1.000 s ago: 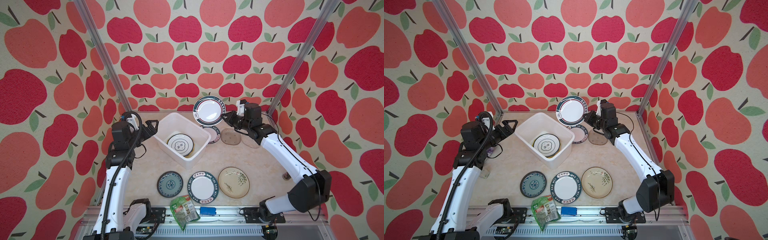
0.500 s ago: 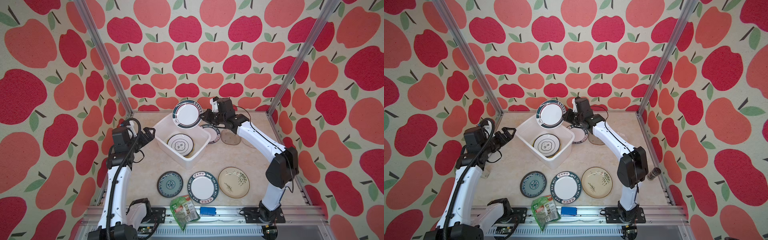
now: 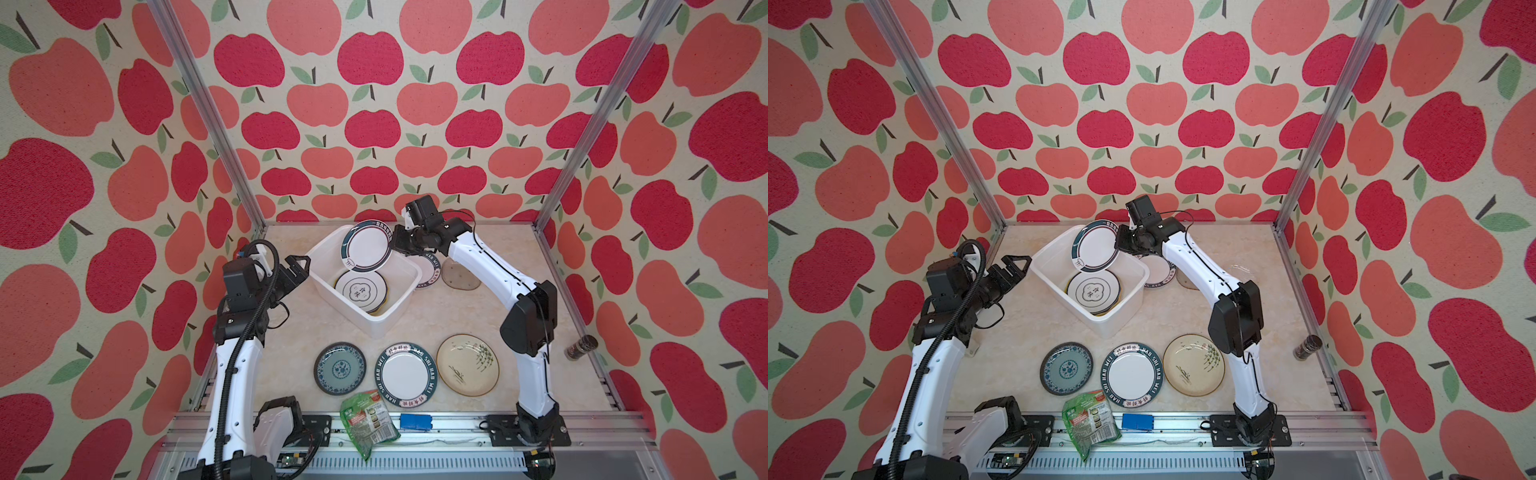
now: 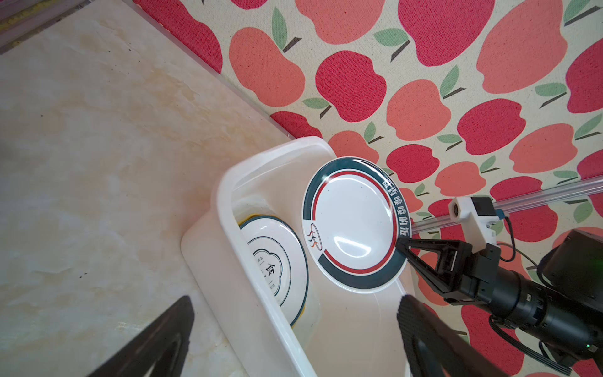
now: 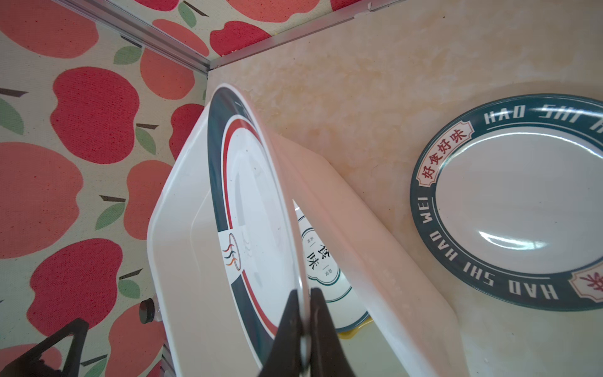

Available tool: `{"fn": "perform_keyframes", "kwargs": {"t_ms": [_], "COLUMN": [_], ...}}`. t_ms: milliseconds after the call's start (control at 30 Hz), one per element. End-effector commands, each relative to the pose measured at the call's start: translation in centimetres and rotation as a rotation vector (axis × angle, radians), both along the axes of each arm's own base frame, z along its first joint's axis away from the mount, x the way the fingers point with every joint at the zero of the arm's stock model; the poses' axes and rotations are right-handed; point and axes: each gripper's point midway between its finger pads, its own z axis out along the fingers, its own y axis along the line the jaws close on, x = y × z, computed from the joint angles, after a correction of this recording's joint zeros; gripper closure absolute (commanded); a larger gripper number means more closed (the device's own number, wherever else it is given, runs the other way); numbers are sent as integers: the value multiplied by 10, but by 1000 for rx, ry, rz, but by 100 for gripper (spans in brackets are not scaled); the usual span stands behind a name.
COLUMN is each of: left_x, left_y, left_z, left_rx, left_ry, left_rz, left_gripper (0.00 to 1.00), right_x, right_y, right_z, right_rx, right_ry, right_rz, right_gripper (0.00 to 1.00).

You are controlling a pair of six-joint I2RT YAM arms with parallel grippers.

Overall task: Place the plates into the plastic bin on the countertop
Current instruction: Place the plate in the plastic bin.

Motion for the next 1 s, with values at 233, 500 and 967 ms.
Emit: {"fn": "perform_keyframes", "kwargs": {"t_ms": [233, 500, 967], "left_x": [-4, -5, -14], "left_y": [2, 2, 7], "left_z": [1, -3, 4], "left_rx": [-28, -32, -1], "left_ry": [28, 48, 53], "left_rz": [25, 23, 46], "left_gripper": [0, 0, 0], "right_x": [-28, -37, -38], "right_y": [20, 24, 5], "right_z": [-29, -55, -87], "right_rx": [-119, -184, -334], "right_ry": [72, 131, 268], "right_rz": [70, 58, 27], "right_gripper": [100, 100, 89]}}
